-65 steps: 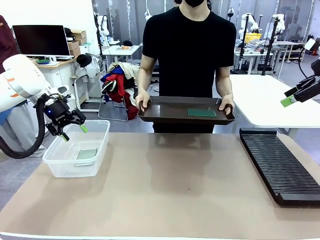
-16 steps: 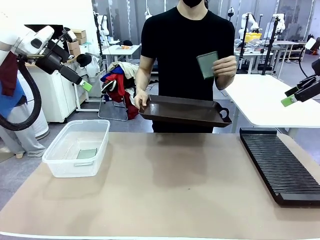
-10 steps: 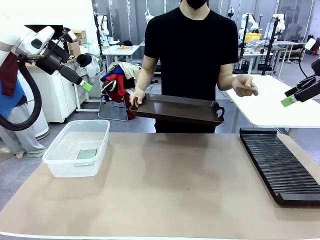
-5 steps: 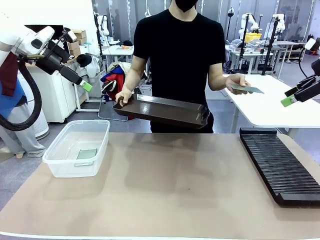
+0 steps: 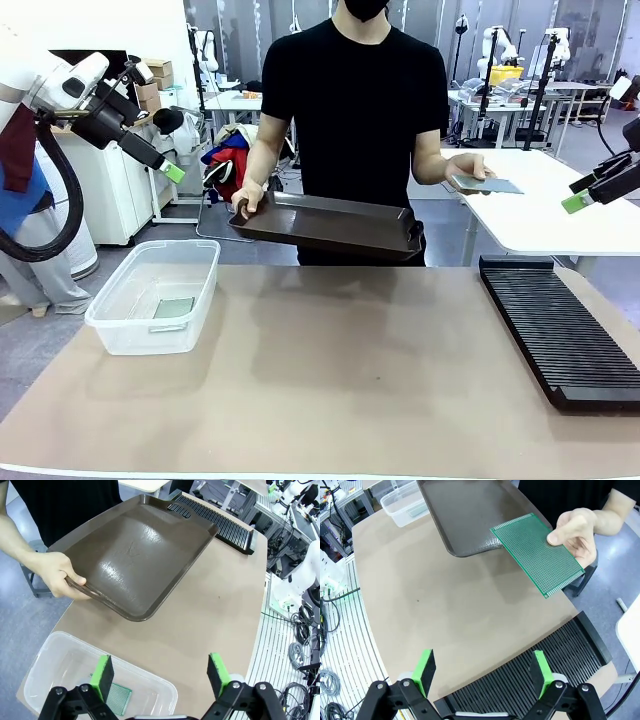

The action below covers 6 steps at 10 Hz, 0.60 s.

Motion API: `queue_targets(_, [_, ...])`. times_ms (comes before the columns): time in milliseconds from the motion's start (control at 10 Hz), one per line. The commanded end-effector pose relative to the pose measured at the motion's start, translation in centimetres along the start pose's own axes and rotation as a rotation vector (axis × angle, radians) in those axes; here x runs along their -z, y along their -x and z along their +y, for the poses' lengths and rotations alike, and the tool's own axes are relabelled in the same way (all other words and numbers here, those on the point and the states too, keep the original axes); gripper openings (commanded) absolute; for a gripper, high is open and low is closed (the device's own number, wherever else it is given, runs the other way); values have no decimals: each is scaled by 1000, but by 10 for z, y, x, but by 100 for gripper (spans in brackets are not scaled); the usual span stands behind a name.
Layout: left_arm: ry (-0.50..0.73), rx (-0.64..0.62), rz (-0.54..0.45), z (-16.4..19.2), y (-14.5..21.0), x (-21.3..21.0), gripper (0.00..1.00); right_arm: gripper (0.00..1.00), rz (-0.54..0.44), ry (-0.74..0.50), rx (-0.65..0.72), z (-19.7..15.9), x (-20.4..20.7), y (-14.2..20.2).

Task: Sort PCBs into racks and boxes based on the side picked up.
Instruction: Pick up the Blank PCB handed by the Human.

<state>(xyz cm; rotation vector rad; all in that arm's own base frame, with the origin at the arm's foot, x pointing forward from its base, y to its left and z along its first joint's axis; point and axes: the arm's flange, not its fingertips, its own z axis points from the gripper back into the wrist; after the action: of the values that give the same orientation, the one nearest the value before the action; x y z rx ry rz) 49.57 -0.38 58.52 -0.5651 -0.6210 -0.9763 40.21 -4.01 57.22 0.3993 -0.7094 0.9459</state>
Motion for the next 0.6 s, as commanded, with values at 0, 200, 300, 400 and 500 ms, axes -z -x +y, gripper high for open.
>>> queue_targets(0, [7,11,1,0,0,1,100,100,-14,-16,0,0,1,0])
queue_targets(200, [7,11,1,0,0,1,100,100,-14,-16,0,0,1,0])
queue_targets(300, [7,11,1,0,0,1,100,100,-14,-16,0,0,1,0])
queue_targets(400, [7,11,1,0,0,1,100,100,-14,-16,0,0,1,0])
queue_targets(500, [7,11,1,0,0,1,100,100,-14,-16,0,0,1,0])
